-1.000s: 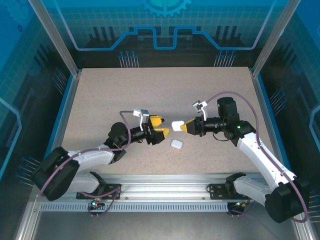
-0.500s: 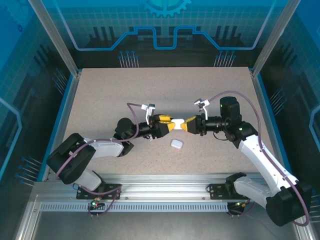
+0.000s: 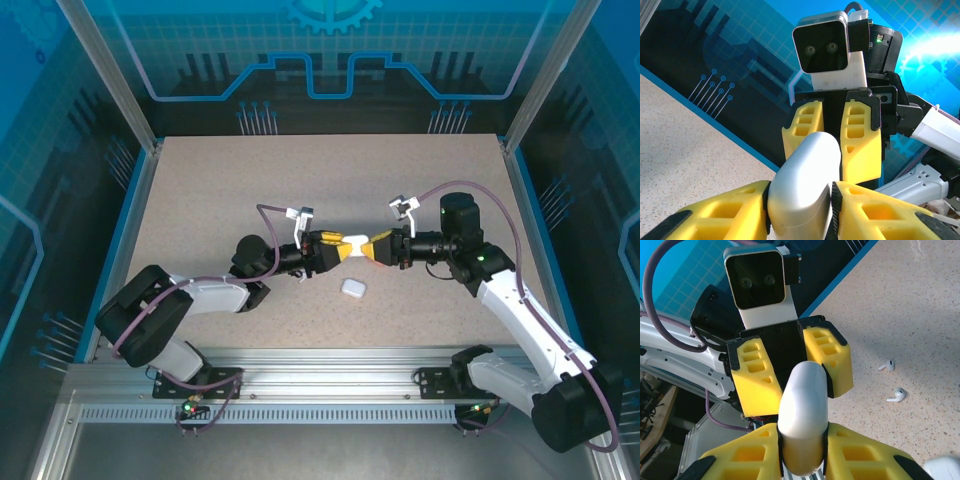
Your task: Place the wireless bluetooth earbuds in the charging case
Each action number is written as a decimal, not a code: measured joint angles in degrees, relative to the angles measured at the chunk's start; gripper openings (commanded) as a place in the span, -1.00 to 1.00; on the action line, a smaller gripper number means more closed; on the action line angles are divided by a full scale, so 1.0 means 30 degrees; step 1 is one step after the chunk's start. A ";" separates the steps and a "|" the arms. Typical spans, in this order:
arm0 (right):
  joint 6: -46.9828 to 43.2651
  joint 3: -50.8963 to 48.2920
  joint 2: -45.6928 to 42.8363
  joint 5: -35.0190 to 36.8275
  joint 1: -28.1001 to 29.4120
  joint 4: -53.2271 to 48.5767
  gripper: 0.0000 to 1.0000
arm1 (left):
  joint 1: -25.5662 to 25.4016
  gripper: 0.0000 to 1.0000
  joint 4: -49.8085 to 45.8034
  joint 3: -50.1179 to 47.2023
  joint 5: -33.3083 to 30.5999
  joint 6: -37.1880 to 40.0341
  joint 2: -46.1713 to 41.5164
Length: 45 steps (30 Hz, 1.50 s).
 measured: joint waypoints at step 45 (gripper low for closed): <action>0.0627 -0.0262 0.0627 0.0124 0.0124 0.1464 -0.53 | -0.0146 -0.13 -0.1450 -0.0022 0.0291 0.1027 -0.0794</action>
